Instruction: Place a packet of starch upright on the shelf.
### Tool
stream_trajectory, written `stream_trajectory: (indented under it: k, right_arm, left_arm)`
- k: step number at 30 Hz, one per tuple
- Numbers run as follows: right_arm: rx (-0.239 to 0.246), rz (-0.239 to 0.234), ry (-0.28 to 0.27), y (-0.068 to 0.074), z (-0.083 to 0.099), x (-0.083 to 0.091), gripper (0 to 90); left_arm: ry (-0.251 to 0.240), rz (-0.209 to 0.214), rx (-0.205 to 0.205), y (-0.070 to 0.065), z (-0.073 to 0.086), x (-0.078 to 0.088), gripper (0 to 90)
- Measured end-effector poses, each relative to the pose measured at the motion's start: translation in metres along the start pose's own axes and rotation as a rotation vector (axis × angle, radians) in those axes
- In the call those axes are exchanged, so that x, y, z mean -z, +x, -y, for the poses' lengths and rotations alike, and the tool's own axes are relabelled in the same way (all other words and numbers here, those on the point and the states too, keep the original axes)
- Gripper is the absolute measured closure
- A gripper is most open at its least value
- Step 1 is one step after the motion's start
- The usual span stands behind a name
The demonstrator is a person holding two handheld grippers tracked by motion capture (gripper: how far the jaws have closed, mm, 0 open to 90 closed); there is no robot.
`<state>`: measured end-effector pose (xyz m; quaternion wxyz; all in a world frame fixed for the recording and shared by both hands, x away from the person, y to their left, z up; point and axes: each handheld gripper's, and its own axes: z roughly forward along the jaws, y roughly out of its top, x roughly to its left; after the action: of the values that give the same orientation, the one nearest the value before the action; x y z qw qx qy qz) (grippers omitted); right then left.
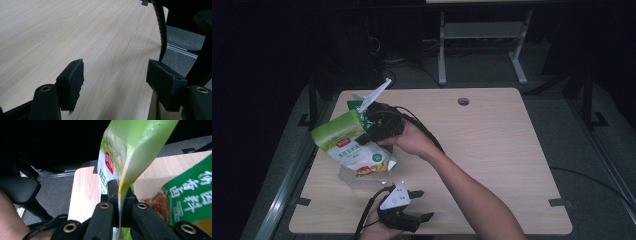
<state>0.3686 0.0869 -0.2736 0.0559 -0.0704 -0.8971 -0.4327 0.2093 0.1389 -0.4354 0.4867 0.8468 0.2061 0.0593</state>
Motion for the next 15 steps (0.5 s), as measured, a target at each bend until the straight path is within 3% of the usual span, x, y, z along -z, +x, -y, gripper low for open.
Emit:
stream_trajectory:
  k: [2, 3, 15]
  right_arm:
    - [-0.004, -0.009, 0.005, -0.002, -0.002, -0.007, 89.4]
    - [-0.007, -0.012, 0.005, -0.003, -0.003, -0.011, 89.4]
    - [-0.028, -0.067, 0.024, -0.010, -0.001, -0.051, 89.3]
  left_arm:
    - [0.006, 0.000, 0.004, 0.000, 0.000, 0.000, 30.0]
    - [0.013, -0.006, -0.020, 0.001, 0.000, 0.000, 29.7]
    - [0.005, 0.005, -0.003, -0.001, 0.001, -0.002, 29.5]
